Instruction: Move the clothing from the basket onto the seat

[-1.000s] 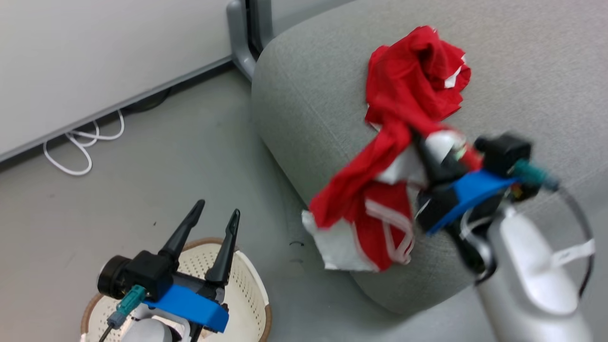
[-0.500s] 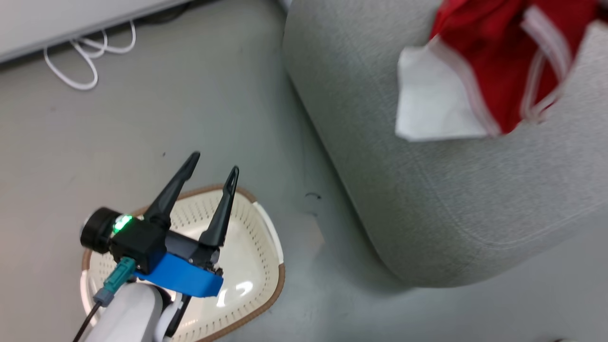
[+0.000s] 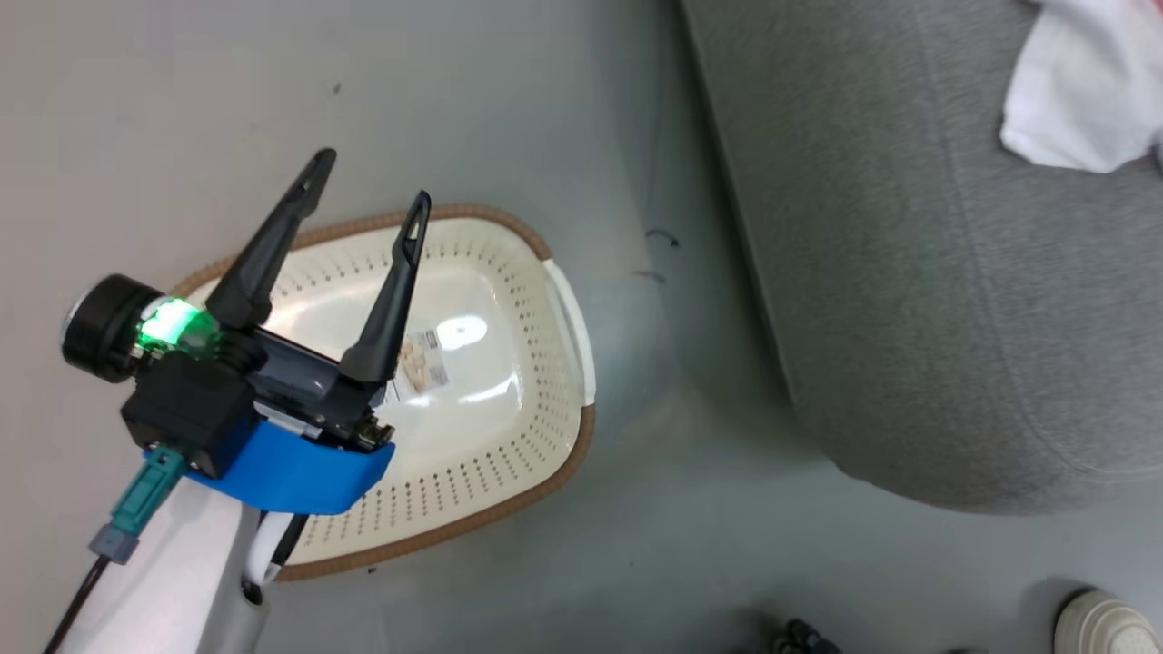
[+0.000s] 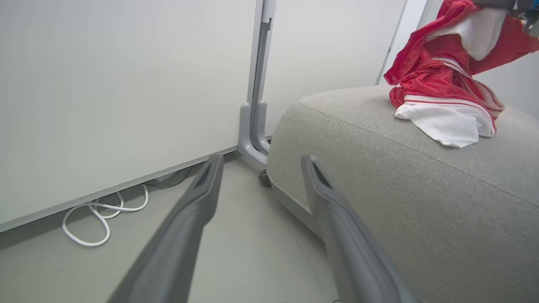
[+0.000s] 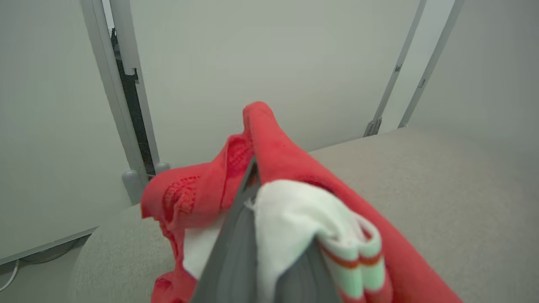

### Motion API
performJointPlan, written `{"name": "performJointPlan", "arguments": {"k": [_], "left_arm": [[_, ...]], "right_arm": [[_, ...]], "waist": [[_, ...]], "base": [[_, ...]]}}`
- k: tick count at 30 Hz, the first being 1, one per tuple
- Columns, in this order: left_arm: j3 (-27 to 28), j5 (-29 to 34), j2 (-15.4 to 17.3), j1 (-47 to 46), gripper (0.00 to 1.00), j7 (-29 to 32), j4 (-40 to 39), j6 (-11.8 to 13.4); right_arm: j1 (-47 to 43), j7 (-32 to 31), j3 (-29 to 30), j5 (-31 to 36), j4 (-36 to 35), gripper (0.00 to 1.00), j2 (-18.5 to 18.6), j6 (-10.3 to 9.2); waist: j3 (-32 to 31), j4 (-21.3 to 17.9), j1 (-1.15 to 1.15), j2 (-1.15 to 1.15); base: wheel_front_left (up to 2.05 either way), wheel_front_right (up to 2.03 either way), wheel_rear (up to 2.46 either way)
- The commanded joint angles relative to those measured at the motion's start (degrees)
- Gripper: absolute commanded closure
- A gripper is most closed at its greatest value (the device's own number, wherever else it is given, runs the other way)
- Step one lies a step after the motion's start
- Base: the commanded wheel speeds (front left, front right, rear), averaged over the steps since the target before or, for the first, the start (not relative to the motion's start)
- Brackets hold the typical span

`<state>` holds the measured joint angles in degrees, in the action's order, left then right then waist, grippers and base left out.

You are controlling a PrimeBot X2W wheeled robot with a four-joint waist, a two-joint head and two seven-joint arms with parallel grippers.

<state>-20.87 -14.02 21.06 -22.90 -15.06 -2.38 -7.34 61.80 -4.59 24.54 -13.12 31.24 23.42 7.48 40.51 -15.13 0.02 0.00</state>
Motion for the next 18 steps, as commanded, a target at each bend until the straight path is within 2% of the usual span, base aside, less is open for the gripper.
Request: {"name": "performJointPlan", "arguments": {"k": [1,4,5,6,7,12,18], "left_arm": [[0.3,0.2,0.3,-1.0,0.00,0.0,-0.3,0.3],[0.7,-0.1,0.5,-1.1,0.00,0.0,-0.7,0.6],[0.8,-0.3,0.5,-1.1,0.00,0.0,-0.8,0.6],[0.8,-0.4,0.5,-1.2,0.00,0.0,-0.8,0.6],[0.9,-0.5,0.5,-1.2,0.00,0.0,-0.7,0.7],[0.9,-0.8,-0.3,-1.3,0.00,-0.1,0.4,0.8],[1.6,-2.1,-2.8,0.2,0.00,-0.2,2.7,1.0]], "right_arm": [[-0.9,0.5,0.2,0.2,0.9,1.00,-0.7,0.03],[-1.4,1.5,0.8,0.5,5.9,1.00,-1.7,0.03],[-1.5,2.0,0.9,0.5,7.4,0.76,-2.0,0.03],[-1.5,2.4,0.8,0.6,8.6,0.32,-2.1,0.03],[-1.5,2.8,0.9,0.4,9.8,0.00,-2.4,0.03],[-1.9,5.5,-0.1,1.5,13.8,0.00,-2.9,0.03],[-4.7,7.9,-2.6,2.5,16.1,0.00,-2.9,0.03]], "waist": [[2.5,1.2,-0.02,0.00],[3.2,1.1,-0.02,0.00],[3.2,1.2,-0.02,0.00],[3.2,1.2,-0.02,0.00],[3.0,1.2,-0.02,0.00],[1.1,1.5,-0.02,0.00],[-4.4,2.4,-0.02,0.00]], "base": [[0.00,0.00,0.00],[0.00,0.00,0.00],[0.00,0.00,0.00],[0.00,0.00,0.00],[0.00,0.00,0.00],[0.00,0.00,0.00],[0.00,0.00,0.00]]}}
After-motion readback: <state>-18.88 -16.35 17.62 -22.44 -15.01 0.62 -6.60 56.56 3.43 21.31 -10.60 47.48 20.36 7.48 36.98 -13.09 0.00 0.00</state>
